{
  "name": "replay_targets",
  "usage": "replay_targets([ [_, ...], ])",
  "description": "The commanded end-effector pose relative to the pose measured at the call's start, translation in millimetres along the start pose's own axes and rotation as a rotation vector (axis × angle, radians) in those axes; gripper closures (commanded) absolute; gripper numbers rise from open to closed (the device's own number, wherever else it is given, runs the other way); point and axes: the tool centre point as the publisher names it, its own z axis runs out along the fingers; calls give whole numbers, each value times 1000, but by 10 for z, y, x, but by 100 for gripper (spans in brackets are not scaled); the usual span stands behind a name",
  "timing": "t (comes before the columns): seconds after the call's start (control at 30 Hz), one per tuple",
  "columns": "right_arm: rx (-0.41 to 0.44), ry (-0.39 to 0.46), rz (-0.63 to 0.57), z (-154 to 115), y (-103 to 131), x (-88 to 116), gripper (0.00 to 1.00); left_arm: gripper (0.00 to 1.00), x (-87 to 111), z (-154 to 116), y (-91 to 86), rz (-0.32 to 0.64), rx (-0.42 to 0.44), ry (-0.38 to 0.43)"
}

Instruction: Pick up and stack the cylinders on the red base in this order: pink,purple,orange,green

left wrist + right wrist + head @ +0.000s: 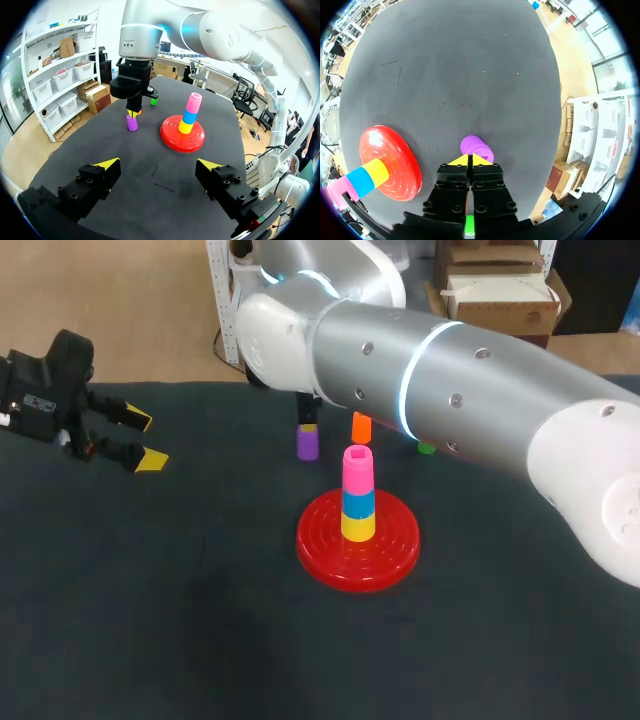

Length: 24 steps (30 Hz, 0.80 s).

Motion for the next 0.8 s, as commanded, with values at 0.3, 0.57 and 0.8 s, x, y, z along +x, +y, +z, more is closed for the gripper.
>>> replay_targets([
  [0.3,-266,14,-3,22,-80,-35,0,0,15,1,5,3,0,-3],
  [0.57,-275,14,-4,52,-76,-31,0,0,15,1,5,3,0,-3],
  [0.8,-281,10,-7,64,-82,-42,0,0,15,1,5,3,0,-3],
])
